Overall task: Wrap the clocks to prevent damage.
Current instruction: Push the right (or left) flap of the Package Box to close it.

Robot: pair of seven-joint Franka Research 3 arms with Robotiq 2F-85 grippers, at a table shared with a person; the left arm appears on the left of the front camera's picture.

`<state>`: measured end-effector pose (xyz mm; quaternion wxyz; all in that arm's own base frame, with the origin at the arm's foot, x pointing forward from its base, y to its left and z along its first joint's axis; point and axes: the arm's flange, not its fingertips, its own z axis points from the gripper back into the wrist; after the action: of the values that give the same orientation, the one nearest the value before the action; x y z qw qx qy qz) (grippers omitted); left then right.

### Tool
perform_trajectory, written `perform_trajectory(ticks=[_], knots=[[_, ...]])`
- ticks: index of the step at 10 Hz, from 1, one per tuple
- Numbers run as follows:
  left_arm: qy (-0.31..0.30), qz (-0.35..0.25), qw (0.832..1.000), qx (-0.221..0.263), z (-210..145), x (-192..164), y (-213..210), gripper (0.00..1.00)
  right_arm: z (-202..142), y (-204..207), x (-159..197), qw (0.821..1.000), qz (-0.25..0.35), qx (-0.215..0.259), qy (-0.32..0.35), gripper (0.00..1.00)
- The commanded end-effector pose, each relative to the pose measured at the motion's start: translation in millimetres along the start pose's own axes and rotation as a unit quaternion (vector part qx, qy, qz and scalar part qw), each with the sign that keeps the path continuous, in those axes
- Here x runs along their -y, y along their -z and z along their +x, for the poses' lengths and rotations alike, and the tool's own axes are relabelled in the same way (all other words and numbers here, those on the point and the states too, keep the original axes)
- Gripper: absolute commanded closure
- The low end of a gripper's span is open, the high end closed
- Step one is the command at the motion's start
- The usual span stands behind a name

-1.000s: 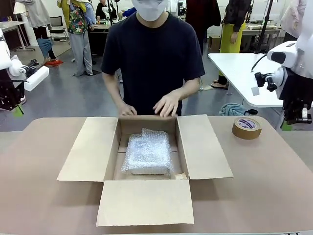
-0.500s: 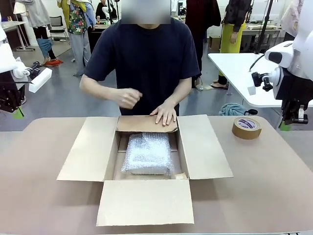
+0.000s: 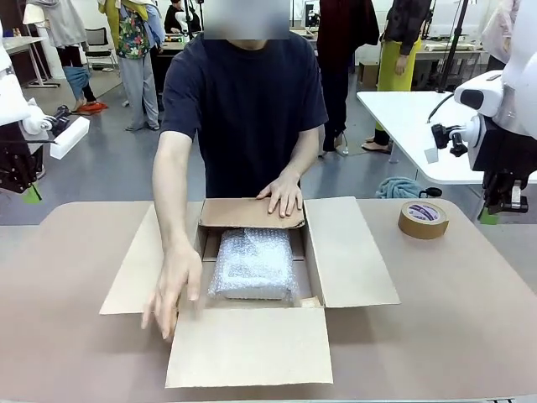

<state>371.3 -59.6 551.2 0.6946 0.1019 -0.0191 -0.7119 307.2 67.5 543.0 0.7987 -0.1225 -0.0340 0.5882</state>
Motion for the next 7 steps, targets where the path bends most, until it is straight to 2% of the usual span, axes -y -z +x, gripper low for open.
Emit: perform_trajectory(ticks=[1,7], knots=[[-0.008,-0.004,1.000,0.004,0.7,1.0,-0.1,1.00,3.3,0.6,0.0,1.000,0.003,-0.001,0.007,0.99],[-0.008,-0.004,1.000,0.004,0.7,1.0,-0.1,1.00,3.3,0.6,0.0,1.000,0.003,-0.001,0.007,0.99]])
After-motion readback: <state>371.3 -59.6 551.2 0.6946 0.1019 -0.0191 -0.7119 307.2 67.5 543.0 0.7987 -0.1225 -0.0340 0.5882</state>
